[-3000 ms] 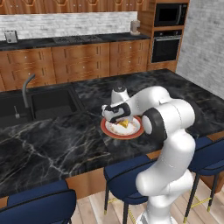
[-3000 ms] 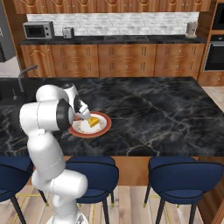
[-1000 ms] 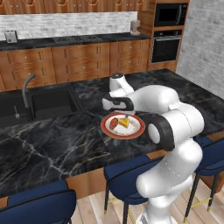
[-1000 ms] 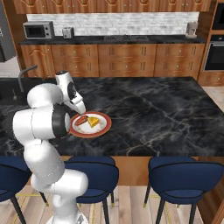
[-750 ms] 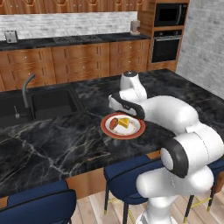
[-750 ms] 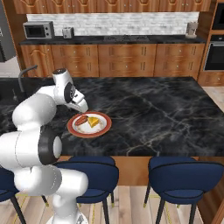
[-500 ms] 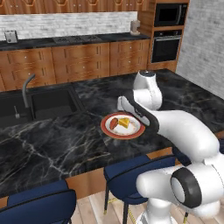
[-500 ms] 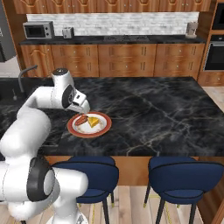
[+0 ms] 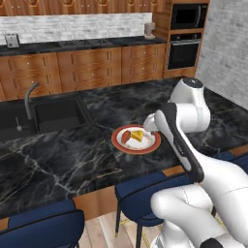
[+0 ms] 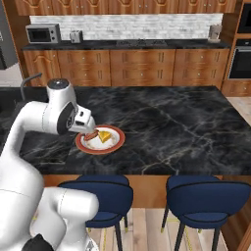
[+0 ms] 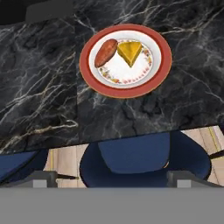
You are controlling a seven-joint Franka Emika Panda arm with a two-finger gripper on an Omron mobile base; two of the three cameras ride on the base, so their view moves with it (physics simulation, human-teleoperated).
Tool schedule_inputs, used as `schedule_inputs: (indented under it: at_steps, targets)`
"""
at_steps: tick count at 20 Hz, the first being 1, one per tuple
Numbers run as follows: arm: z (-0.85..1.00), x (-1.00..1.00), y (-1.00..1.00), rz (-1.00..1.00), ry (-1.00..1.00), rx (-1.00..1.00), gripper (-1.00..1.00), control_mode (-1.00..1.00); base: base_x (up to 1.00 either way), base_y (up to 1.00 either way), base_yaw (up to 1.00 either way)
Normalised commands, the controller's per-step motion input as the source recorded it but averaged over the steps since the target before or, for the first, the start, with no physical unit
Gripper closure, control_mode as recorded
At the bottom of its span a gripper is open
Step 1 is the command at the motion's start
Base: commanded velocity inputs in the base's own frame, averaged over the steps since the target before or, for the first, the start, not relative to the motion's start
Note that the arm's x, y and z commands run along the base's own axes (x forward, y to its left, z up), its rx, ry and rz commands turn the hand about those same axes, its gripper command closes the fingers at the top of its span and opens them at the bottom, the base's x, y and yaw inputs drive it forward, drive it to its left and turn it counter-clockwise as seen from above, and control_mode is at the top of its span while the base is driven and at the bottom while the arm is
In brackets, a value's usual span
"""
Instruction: Take the cheese, chicken drumstick, and sweet potato from the fridge and place them on the plate on the dining counter to create an appetizer plate.
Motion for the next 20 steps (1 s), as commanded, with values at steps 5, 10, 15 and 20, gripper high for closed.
schedule_inputs:
  at_steps: [5,10,15,20]
  targets:
    - [0.27,-1.00,0.00,0.06,0.00,0.00,-1.00,-1.00,0.00,0.00,0.00]
    - [0.00,0.00,0.00,0.00,0.00,0.00,-1.00,1.00,-1.00,0.00,0.01]
    - [0.00,0.00,0.00,0.00,0.00,0.00,-1.00,1.00,-1.00,0.30,0.01]
    - [0.00,0.00,0.00,0.00,0.00,0.00,-1.00,1.00,-0.80,0.99,0.08]
